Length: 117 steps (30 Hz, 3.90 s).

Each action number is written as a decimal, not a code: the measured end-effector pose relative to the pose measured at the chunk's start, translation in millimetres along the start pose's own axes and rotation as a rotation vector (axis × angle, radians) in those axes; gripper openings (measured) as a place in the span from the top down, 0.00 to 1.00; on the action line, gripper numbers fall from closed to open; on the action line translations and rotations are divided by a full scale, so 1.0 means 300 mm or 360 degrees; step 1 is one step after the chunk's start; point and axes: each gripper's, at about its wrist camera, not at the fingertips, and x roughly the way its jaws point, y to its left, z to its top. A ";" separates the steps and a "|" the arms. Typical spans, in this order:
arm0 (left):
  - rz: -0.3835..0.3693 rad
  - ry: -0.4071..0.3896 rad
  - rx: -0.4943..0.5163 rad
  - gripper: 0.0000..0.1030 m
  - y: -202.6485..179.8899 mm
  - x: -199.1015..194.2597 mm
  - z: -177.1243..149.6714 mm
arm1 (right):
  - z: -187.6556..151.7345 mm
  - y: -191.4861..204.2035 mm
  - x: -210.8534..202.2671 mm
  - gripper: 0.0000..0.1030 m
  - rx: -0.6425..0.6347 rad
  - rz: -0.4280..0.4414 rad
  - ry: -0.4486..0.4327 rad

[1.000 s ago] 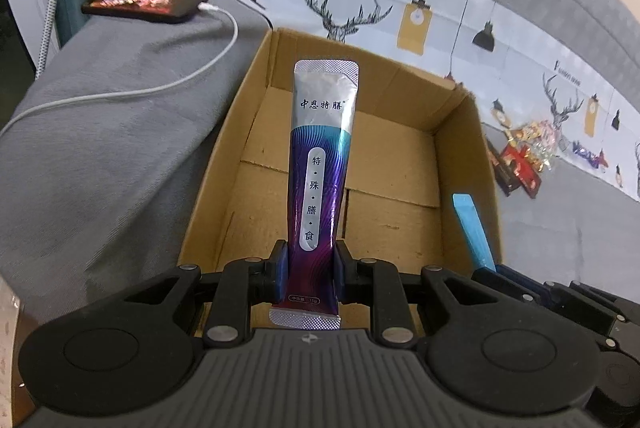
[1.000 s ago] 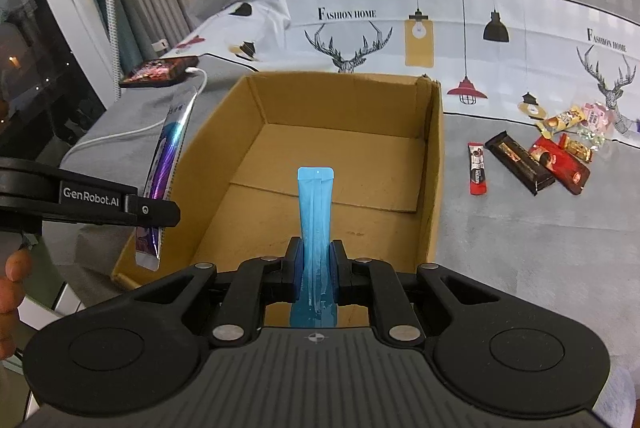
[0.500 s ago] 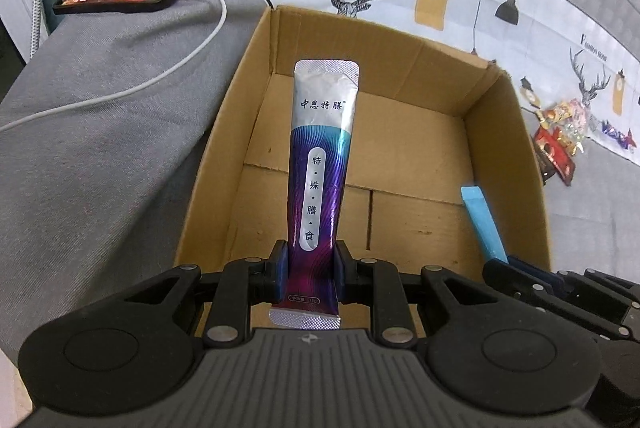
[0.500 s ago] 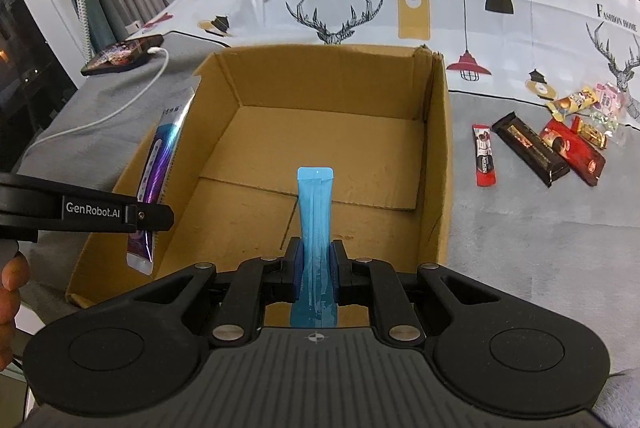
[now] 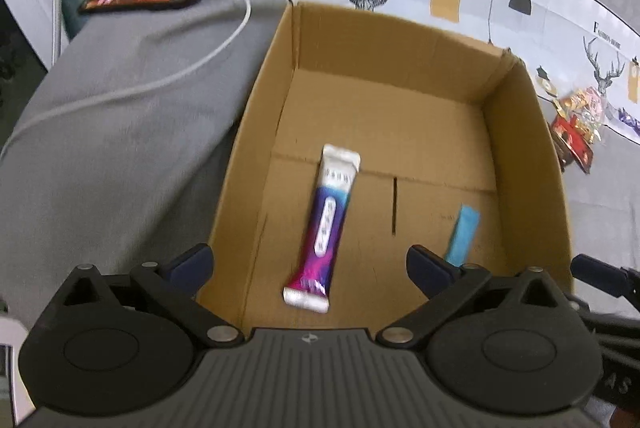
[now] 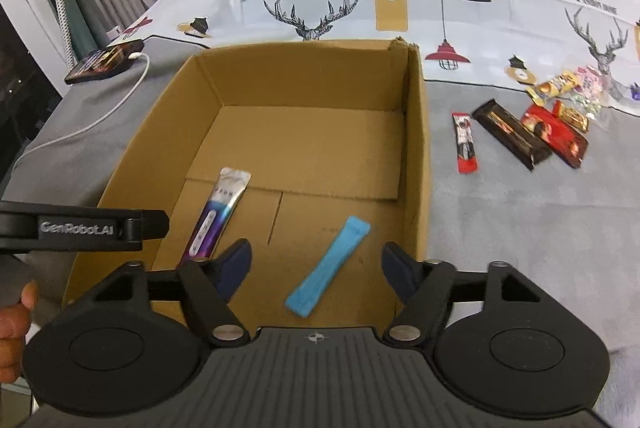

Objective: Organize snacks
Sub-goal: 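Withdraw both open grippers from the box, then grasp the dark chocolate bar with the left gripper while the right grasps the red coffee pack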

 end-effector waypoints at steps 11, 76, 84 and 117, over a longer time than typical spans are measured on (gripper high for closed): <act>0.0051 -0.0057 0.0069 0.00 -0.018 -0.197 -0.218 | -0.158 0.101 -0.242 0.17 -0.0139 0.0025 -0.0089; -0.0167 0.0091 0.0071 0.00 -1.029 0.095 0.251 | -0.205 -0.939 -0.374 0.07 0.0310 -0.0458 -0.0485; -0.0142 0.0263 0.0001 0.00 -1.164 0.381 0.360 | 0.009 -1.202 0.103 0.07 0.0055 -0.0318 -0.0222; -0.0127 0.0361 -0.0206 0.03 -1.329 0.752 0.457 | -0.104 -1.412 0.213 0.40 0.0212 -0.0541 -0.0179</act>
